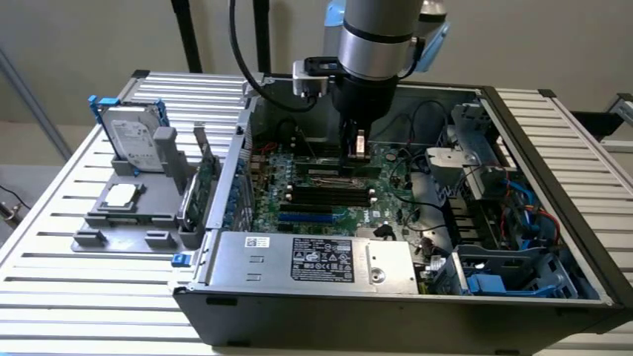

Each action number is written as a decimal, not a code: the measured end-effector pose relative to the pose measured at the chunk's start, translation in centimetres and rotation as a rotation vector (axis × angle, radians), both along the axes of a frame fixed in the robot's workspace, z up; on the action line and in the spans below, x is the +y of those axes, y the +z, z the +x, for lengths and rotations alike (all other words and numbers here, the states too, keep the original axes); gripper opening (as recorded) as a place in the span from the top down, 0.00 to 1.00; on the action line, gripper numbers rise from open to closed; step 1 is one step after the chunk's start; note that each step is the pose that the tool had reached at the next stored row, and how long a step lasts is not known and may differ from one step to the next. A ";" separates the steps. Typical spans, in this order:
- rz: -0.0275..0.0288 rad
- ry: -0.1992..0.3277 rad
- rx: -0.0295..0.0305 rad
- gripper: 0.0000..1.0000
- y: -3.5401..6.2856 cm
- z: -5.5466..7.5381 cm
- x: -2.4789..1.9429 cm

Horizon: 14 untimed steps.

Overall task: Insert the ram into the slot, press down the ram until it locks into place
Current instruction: 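Insert the ram into the slot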

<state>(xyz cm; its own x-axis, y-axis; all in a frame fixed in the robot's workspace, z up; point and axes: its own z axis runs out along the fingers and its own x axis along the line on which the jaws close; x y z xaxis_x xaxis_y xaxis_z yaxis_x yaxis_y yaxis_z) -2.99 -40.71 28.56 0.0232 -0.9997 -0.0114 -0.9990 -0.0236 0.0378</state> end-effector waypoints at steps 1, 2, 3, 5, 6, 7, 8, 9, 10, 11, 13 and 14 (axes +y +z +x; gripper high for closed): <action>-0.0001 -0.001 0.0000 0.86 -0.18 0.0 0.00; -0.0001 -0.001 0.0000 0.86 -0.36 0.0 0.00; 0.0001 -0.002 0.0000 0.86 -0.54 0.0 0.00; 0.0000 -0.003 0.0000 0.86 -0.91 0.0 0.00; -0.0001 -0.003 0.0000 0.86 -1.09 0.0 0.00; -0.0001 -0.004 0.0000 0.86 -1.27 0.0 0.00; 0.0000 -0.005 0.0000 0.86 -1.45 0.0 0.00; -0.0001 -0.005 0.0000 0.86 -1.63 0.0 0.00; 0.0000 -0.006 0.0000 0.86 -1.81 0.0 0.00; -0.0002 -0.007 0.0000 0.86 -1.99 0.0 0.00; 0.0000 -0.007 0.0000 0.86 -2.36 0.0 0.00; 0.0001 -0.007 -0.0001 0.86 -2.55 0.0 0.00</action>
<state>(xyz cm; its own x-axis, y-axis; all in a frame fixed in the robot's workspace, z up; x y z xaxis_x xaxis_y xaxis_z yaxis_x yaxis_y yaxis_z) -2.98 -40.71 26.01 0.0161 -0.9998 -0.0115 -0.9992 -0.0165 0.0377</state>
